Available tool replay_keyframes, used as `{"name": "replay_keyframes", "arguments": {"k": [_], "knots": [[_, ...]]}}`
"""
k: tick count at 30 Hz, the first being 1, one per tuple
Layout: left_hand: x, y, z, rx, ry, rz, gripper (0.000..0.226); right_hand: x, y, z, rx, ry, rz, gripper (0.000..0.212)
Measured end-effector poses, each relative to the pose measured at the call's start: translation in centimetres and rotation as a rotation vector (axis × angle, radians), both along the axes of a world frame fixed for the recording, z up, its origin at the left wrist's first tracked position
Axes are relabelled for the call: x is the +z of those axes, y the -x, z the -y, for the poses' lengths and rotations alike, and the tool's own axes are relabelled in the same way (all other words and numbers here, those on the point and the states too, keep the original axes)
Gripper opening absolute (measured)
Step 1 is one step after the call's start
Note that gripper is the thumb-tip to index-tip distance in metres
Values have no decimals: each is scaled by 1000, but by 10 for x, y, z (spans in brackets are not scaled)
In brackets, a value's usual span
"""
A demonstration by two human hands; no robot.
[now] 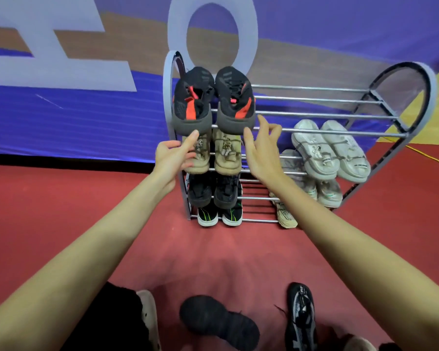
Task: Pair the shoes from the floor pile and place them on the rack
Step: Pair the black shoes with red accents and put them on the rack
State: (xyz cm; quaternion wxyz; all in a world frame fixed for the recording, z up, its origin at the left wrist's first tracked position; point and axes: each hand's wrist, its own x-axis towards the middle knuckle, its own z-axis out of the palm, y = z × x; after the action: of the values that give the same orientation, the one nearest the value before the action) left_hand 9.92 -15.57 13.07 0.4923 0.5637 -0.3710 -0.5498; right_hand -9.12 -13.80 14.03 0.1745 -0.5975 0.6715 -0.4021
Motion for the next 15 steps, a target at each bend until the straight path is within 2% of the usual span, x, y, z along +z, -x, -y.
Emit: {"name": "replay_keyframes", "arguments": {"k": [3, 6, 11, 15], "knots": [[-33, 7, -21, -50, -62, 131, 59, -40, 17, -42, 80, 45, -180, 38], [-69, 24, -46, -124, -103, 250, 15, -86, 37, -84, 159, -92, -249, 34], [-135, 49, -87, -424, -91, 505, 14, -160, 69, -142, 299, -328, -315, 32], [-206, 60, -112, -521, -296, 635, 23, -226, 76, -176, 319, -560, -260, 31]]}}
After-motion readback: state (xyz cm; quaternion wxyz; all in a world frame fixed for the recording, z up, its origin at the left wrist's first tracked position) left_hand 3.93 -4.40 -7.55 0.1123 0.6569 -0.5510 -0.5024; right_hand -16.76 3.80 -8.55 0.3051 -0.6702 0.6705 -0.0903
